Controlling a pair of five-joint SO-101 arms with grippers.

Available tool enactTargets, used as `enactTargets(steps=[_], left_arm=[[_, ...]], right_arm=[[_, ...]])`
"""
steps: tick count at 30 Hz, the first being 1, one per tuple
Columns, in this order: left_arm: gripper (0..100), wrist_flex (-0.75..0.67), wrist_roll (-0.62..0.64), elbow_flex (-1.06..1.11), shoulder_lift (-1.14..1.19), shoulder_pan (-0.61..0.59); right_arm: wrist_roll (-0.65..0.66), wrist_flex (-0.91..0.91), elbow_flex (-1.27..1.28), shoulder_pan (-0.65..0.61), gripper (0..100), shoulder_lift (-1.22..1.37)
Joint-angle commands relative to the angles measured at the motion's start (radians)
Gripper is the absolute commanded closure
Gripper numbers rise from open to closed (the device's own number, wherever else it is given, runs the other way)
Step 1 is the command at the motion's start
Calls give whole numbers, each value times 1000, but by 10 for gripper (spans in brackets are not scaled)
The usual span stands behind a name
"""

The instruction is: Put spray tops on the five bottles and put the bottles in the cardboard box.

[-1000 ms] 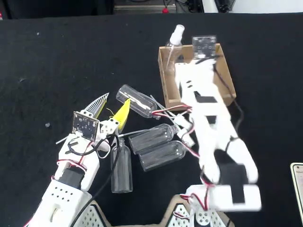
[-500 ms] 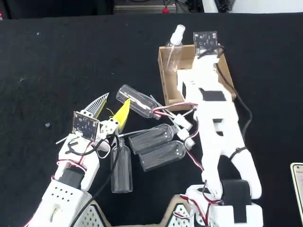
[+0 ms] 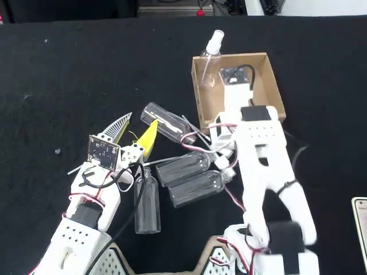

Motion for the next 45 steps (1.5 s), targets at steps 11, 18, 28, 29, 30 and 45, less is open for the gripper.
enactTargets(steps=[11, 18, 28, 29, 30, 45], left_arm=[[788, -26, -8, 22, -6, 2], [788, -25, -8, 22, -6, 2], [788, -25, -8, 22, -6, 2], [788, -25, -8, 22, -6, 2], [788, -25, -8, 22, -6, 2], [788, -26, -8, 24, -8, 2]], right_arm=[[23, -52, 400, -224, 790, -555], [-144, -114, 536, -213, 789, -616], [147, -86, 590, 41, 787, -621], [178, -71, 576, 75, 787, -621], [203, -48, 558, 107, 787, -621], [736, 373, 263, -60, 786, -616]])
